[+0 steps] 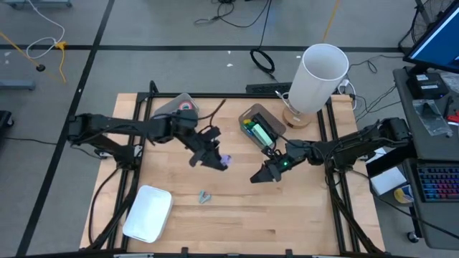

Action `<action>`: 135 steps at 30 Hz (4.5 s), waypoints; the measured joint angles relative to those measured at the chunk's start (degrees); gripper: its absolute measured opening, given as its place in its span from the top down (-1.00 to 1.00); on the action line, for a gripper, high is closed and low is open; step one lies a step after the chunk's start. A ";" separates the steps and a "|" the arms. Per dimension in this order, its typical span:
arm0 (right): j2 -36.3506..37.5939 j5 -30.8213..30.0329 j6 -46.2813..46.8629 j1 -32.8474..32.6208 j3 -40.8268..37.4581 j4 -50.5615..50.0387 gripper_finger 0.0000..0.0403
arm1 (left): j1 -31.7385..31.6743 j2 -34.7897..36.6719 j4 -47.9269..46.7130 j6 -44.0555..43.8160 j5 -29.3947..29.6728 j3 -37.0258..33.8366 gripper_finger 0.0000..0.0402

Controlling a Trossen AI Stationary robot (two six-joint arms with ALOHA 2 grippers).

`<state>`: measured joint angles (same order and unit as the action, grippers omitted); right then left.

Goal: Pick and place Stapler, Stapler remover, tape
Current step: Put the light purple staple remover into the white bin, then put the turquoise staple remover into the white bin

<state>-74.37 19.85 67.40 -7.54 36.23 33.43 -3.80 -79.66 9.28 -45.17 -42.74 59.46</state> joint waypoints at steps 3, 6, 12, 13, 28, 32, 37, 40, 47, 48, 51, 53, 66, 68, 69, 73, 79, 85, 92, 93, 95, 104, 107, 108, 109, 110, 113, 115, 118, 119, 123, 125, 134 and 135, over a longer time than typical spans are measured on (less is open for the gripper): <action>0.00 0.01 -1.09 0.10 0.00 0.01 0.23 | 1.73 2.61 -2.70 -2.55 2.39 -0.09 0.55; 0.00 0.04 -2.18 0.36 0.00 -0.03 0.23 | 3.81 5.28 -7.65 -5.64 5.20 -0.02 0.55; 0.00 0.01 -3.76 0.45 0.00 -0.02 0.23 | 9.91 10.60 -26.26 -12.75 14.01 -0.02 0.55; -0.01 0.01 -3.90 0.45 0.00 -0.04 0.23 | 11.23 11.55 -30.52 -13.95 15.98 -0.02 0.55; 0.00 -0.10 -5.74 0.47 0.00 -0.04 0.23 | 36.43 15.18 -77.07 -52.37 27.79 -1.48 0.55; 0.00 -0.14 -6.62 0.47 0.00 -0.06 0.23 | 41.18 15.17 -73.98 -61.76 27.86 -4.75 0.55; 0.00 -0.16 -6.61 0.48 0.00 -0.07 0.23 | 44.95 14.85 -64.54 -69.46 27.90 -8.54 0.55; 0.00 -0.19 -6.61 0.66 0.00 -0.11 0.23 | 46.42 13.81 -62.59 -73.26 27.13 -10.53 0.55; 0.00 -0.19 -6.16 1.98 0.00 -0.33 0.23 | 48.31 10.95 -60.50 -78.24 23.35 -13.45 0.52; -0.02 -0.19 -5.97 2.14 0.00 -0.35 0.23 | 48.32 10.54 -59.98 -78.21 23.34 -13.86 0.49; 0.00 -0.14 -5.37 2.63 0.00 -0.31 0.23 | 48.31 9.50 -58.52 -78.18 23.32 -14.84 0.41; 0.00 -0.10 -5.32 2.70 0.00 -0.34 0.23 | 48.31 8.79 -58.40 -78.15 23.28 -15.09 0.40; 0.00 -0.03 -5.30 2.70 0.00 -0.33 0.23 | 48.31 8.35 -59.34 -78.17 23.34 -15.32 0.41; -0.01 -0.02 -5.30 2.70 0.00 -0.33 0.23 | 48.31 8.35 -60.38 -78.21 23.34 -15.32 0.41; 0.00 -0.03 -5.30 2.70 0.00 -0.33 0.23 | 48.31 8.35 -60.90 -78.22 23.34 -15.32 0.41; -0.01 -0.01 -5.30 2.70 0.00 -0.33 0.23 | 48.02 8.35 -61.37 -78.15 23.34 -15.32 0.39; 0.00 0.01 -5.30 2.70 0.00 -0.33 0.23 | 47.76 8.35 -61.48 -78.23 25.25 -15.32 0.16; 0.00 0.02 -5.24 2.70 0.00 -0.33 0.23 | 47.76 8.37 -61.48 -78.39 25.27 -15.30 -0.06; 0.00 0.23 -4.57 2.70 0.00 -0.33 0.23 | 47.74 11.24 -59.92 -81.21 28.45 -14.55 -0.12; 0.00 0.43 -4.59 2.70 0.00 -0.33 0.23 | 47.74 12.09 -59.35 -81.15 31.16 -14.07 -0.12; 0.00 1.40 -5.02 2.70 0.00 -0.30 0.23 | 47.68 13.76 -58.02 -80.21 38.55 -12.97 -0.12; -0.01 1.45 -5.71 3.36 0.00 -0.32 0.23 | 37.46 13.69 -45.37 -54.89 51.68 -10.80 -0.12; 0.00 1.45 -5.71 3.85 0.00 -0.30 0.23 | 32.26 11.19 -40.98 -46.53 50.84 -10.80 -0.12; -0.02 1.45 -5.73 3.92 0.00 -0.30 0.23 | 30.60 10.21 -39.62 -44.52 49.82 -10.80 -0.12; 0.00 1.45 -5.73 3.98 0.00 -0.32 0.23 | 28.97 9.00 -38.71 -42.94 48.44 -10.78 -0.12; 0.00 1.45 -5.73 3.99 0.00 -0.31 0.23 | 27.47 7.75 -38.37 -42.01 47.06 -10.75 -0.12; -0.02 1.47 -5.73 3.96 0.00 -0.30 0.23 | 23.94 3.83 -38.62 -41.43 41.85 -10.78 -0.12; 0.00 1.50 -5.73 3.96 0.00 -0.31 0.23 | 22.59 1.12 -38.53 -41.43 38.80 -10.78 -0.12; 0.00 1.50 -5.73 3.96 0.00 -0.33 0.23 | 21.55 -2.82 -36.40 -41.28 34.91 -10.82 -0.12; -0.01 1.50 -5.73 3.96 0.00 -0.32 0.23 | 21.39 -4.02 -35.78 -40.90 33.87 -10.81 -0.12; 0.00 1.61 -6.20 3.96 0.00 -0.35 0.23 | 21.36 -7.65 -34.23 -40.50 32.04 -10.82 -0.12; -0.02 1.94 -6.61 3.99 0.00 -0.35 0.23 | 21.33 -8.57 -34.20 -40.45 31.86 -10.82 -0.12; 0.00 4.51 -6.81 5.71 -0.02 -0.76 0.23 | 19.95 -13.49 -30.51 -39.14 28.79 -10.82 -0.12; 0.00 4.51 -6.80 5.74 -0.02 -0.74 0.23 | 19.85 -14.05 -30.12 -39.05 28.79 -10.82 -0.12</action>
<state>-74.37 24.36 60.60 -1.80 36.21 32.69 16.05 -93.71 -20.84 -84.23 -13.96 48.64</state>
